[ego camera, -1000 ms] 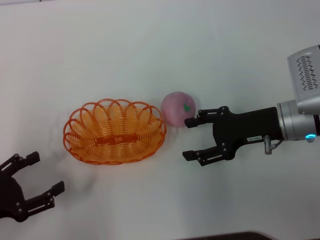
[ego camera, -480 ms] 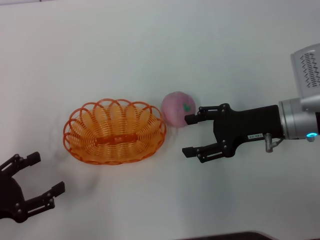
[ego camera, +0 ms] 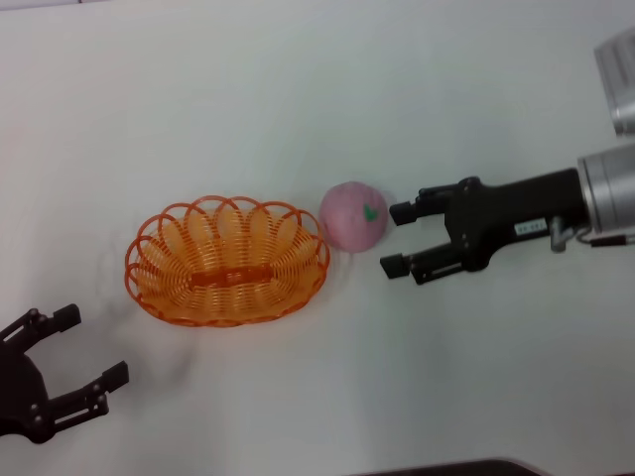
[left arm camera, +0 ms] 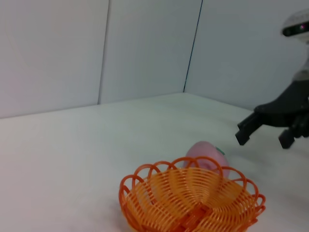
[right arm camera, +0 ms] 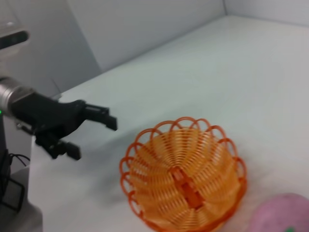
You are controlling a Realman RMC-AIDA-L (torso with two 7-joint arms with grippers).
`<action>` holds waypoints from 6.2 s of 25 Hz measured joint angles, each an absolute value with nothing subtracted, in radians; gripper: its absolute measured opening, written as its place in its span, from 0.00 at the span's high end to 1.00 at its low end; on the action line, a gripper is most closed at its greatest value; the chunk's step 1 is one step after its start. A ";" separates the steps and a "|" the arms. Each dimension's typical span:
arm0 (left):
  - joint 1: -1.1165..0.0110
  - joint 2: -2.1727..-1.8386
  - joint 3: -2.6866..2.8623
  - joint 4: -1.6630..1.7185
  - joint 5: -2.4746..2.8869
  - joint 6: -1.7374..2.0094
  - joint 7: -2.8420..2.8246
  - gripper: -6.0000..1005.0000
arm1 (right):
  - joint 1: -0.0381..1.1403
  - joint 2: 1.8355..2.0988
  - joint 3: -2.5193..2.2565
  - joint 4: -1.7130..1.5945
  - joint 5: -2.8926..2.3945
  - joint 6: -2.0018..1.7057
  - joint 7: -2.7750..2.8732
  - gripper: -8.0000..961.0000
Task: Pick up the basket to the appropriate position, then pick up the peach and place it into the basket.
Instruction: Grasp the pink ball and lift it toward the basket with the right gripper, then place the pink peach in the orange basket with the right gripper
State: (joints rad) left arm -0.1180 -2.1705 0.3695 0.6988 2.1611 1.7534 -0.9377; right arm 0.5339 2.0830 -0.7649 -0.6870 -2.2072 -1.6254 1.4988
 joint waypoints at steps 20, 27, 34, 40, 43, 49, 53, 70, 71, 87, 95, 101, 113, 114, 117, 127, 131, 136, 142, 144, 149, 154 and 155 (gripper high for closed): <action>-0.122 -2.169 0.370 0.703 2.176 1.758 -0.954 0.09 | 0.736 2.103 -1.033 -1.011 -2.576 -1.691 1.813 0.10; -0.120 -2.169 0.370 0.703 2.176 1.758 -0.955 0.09 | 0.746 2.109 -1.112 -1.024 -2.578 -1.574 1.807 0.09; -0.120 -2.169 0.370 0.712 2.177 1.758 -0.969 0.09 | 0.749 2.111 -1.169 -1.025 -2.533 -1.520 1.813 0.09; -0.124 -2.168 0.370 0.723 2.177 1.772 -0.979 0.09 | 0.769 2.111 -1.180 -1.004 -2.506 -1.505 1.818 0.06; -0.124 -2.168 0.370 0.728 2.177 1.776 -0.979 0.09 | 0.778 2.108 -1.198 -0.962 -2.485 -1.473 1.819 0.02; -0.124 -2.167 0.370 0.729 2.177 1.773 -0.980 0.09 | 0.810 2.101 -1.237 -0.851 -2.470 -1.389 1.825 0.03; -0.124 -2.167 0.370 0.728 2.177 1.769 -0.980 0.09 | 0.821 2.101 -1.254 -0.817 -2.468 -1.367 1.825 0.04; -0.122 -2.167 0.370 0.729 2.177 1.767 -0.980 0.09 | 0.825 2.100 -1.284 -0.794 -2.442 -1.363 1.835 0.19; -0.121 -2.167 0.370 0.729 2.177 1.767 -0.980 0.09 | 0.823 2.100 -1.284 -0.795 -2.441 -1.363 1.835 0.24; -0.121 -2.167 0.368 0.729 2.177 1.771 -0.980 0.10 | 0.815 2.097 -1.263 -0.807 -2.417 -1.385 1.832 0.66; -0.124 -2.167 0.359 0.727 2.177 1.772 -0.980 0.10 | 0.775 2.088 -1.149 -0.916 -2.418 -1.454 1.824 0.73; -0.123 -2.168 0.347 0.728 2.177 1.777 -0.979 0.12 | 0.753 2.085 -1.042 -0.959 -2.418 -1.538 1.789 0.81; -0.121 -2.168 0.344 0.730 2.177 1.777 -0.979 0.16 | 0.739 2.087 -0.970 -0.960 -2.331 -1.671 1.720 0.83; -0.121 -2.168 0.343 0.730 2.177 1.777 -0.979 0.16 | 0.740 2.089 -0.975 -0.959 -2.321 -1.672 1.719 0.83; -0.121 -2.167 0.342 0.730 2.176 1.778 -0.979 0.16 | 0.746 2.092 -1.004 -0.942 -2.278 -1.668 1.719 0.82; -0.124 -2.168 0.333 0.730 2.176 1.779 -0.979 0.16 | 0.759 2.097 -1.205 -0.843 -2.142 -1.527 1.713 0.80; -0.124 -2.168 0.331 0.730 2.176 1.781 -0.979 0.16 | 0.771 2.097 -1.255 -0.802 -2.135 -1.460 1.713 0.79; -0.124 -2.168 0.330 0.730 2.176 1.782 -0.979 0.16 | 0.774 2.097 -1.264 -0.789 -2.131 -1.446 1.702 0.78; -0.125 -2.168 0.330 0.730 2.177 1.782 -0.980 0.16 | 0.775 2.098 -1.267 -0.767 -2.122 -1.419 1.700 0.68; -0.125 -2.168 0.330 0.730 2.177 1.783 -0.980 0.16 | 0.775 2.098 -1.269 -0.761 -2.121 -1.416 1.696 0.64; -0.124 -2.168 0.330 0.730 2.177 1.783 -0.980 0.16 | 0.774 2.098 -1.271 -0.753 -2.118 -1.412 1.692 0.52; -0.125 -2.168 0.330 0.730 2.177 1.782 -0.986 0.16 | 0.765 2.097 -1.270 -0.752 -2.098 -1.412 1.687 0.30; -0.126 -2.168 0.330 0.730 2.177 1.783 -0.990 0.16 | 0.763 2.096 -1.268 -0.752 -2.092 -1.411 1.684 0.26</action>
